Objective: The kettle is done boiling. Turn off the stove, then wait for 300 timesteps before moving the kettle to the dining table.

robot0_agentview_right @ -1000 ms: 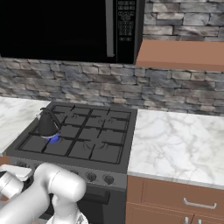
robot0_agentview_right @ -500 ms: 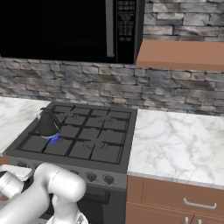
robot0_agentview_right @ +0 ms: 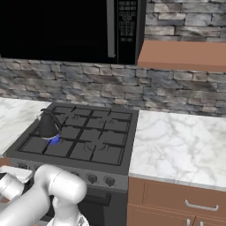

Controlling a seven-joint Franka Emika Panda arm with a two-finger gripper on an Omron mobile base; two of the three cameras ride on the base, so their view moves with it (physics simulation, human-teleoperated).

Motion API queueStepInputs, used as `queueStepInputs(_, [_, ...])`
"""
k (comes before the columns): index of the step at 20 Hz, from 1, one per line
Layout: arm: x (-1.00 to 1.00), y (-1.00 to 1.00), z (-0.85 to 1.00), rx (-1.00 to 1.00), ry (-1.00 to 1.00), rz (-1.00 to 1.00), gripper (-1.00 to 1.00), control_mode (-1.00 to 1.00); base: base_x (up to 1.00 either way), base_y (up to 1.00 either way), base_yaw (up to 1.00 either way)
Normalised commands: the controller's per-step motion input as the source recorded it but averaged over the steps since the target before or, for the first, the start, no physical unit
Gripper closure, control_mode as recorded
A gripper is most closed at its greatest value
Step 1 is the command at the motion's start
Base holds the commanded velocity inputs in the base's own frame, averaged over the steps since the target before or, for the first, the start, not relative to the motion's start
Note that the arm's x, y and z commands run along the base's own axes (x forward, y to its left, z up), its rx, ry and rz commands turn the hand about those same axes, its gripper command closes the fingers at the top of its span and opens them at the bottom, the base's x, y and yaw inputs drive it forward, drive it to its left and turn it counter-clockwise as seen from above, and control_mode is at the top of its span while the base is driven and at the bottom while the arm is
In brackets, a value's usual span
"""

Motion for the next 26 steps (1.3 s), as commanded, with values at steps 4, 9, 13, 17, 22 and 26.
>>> queueStepInputs(4, [0.0, 0.0, -0.21, 0.14, 0.0, 0.0, 1.0, -1.0, 0.0, 0.0, 0.0])
queueStepInputs(9, [0.0, 0.0, -0.16, 0.17, 0.0, 0.0, 1.0, -1.0, 0.0, 0.0, 0.0])
queueStepInputs(13, [0.0, 0.0, -0.11, 0.2, -0.02, 0.0, 1.0, -1.0, 0.0, 0.0, 0.0])
queueStepInputs(17, [0.0, 0.0, -0.13, 0.19, -0.01, 0.0, 1.0, -1.0, 0.0, 0.0, 0.0])
queueStepInputs(22, [0.0, 0.0, -0.16, 0.19, -0.01, 0.0, 1.0, -1.0, 0.0, 0.0, 0.0])
queueStepInputs(26, [0.0, 0.0, -0.17, 0.18, -0.02, 0.0, 1.0, -1.0, 0.0, 0.0, 0.0])
